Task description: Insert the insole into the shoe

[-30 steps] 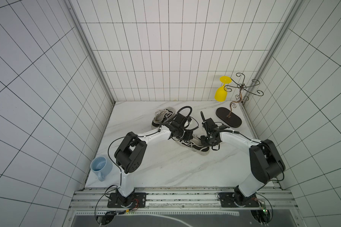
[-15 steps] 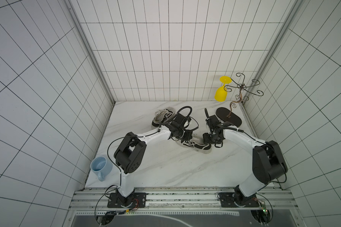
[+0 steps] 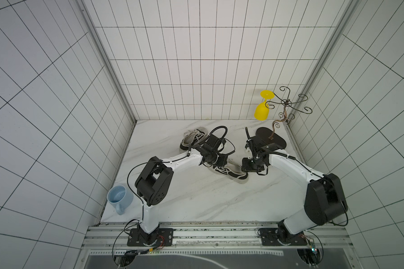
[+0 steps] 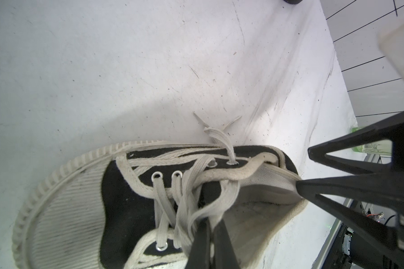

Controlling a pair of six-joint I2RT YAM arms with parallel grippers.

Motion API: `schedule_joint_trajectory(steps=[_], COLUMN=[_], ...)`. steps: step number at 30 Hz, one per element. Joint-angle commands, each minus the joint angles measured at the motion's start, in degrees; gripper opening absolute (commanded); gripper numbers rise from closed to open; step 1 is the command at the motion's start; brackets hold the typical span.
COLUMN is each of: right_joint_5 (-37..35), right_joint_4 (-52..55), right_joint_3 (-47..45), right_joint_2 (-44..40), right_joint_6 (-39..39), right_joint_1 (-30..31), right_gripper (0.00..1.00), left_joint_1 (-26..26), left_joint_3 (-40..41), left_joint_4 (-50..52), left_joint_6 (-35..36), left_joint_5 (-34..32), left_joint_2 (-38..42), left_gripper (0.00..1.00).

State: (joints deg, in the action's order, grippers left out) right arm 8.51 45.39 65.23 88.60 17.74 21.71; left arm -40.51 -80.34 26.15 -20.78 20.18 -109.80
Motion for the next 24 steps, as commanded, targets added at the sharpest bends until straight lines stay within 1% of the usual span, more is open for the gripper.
schedule_joint_trajectory(steps=[1, 8, 12, 14, 19, 24], right_joint_5=[3.0, 4.6, 5.4, 5.4, 4.3, 4.6], right_joint_4=[1.7, -1.4, -2.3, -2.8, -5.0, -5.9], right_joint_3=[3.0, 1.9, 2.3, 1.7, -0.9, -0.5], right_joint_2=[-3.0, -1.7, -1.0, -0.8, 0.3, 1.8], right_joint_6=[1.1, 1.7, 1.2, 1.2, 1.8, 1.3], right_joint_1=[-0.7, 0.1, 1.3, 2.1, 2.5, 2.5], right_gripper=[0.34, 0.3, 0.33, 0.33, 0.29, 0.24], left_joint_1=[0.1, -0.2, -0.3, -0.4, -0.5, -0.6], left_joint_3=[-1.1, -1.2, -1.4, -1.4, -1.6, -1.9], left_joint_4=[0.7, 0.4, 0.6, 0.5, 0.5, 0.5], left_joint_6=[0.1, -0.2, -0.2, -0.3, -0.3, -0.4], left_joint_5=[-1.6, -1.6, -1.6, -1.7, -1.7, -1.6], left_joint_2=[0.3, 0.4, 0.2, 0.2, 0.2, -0.1], left_gripper=[0.0, 0.0, 0.0, 0.0, 0.0, 0.0])
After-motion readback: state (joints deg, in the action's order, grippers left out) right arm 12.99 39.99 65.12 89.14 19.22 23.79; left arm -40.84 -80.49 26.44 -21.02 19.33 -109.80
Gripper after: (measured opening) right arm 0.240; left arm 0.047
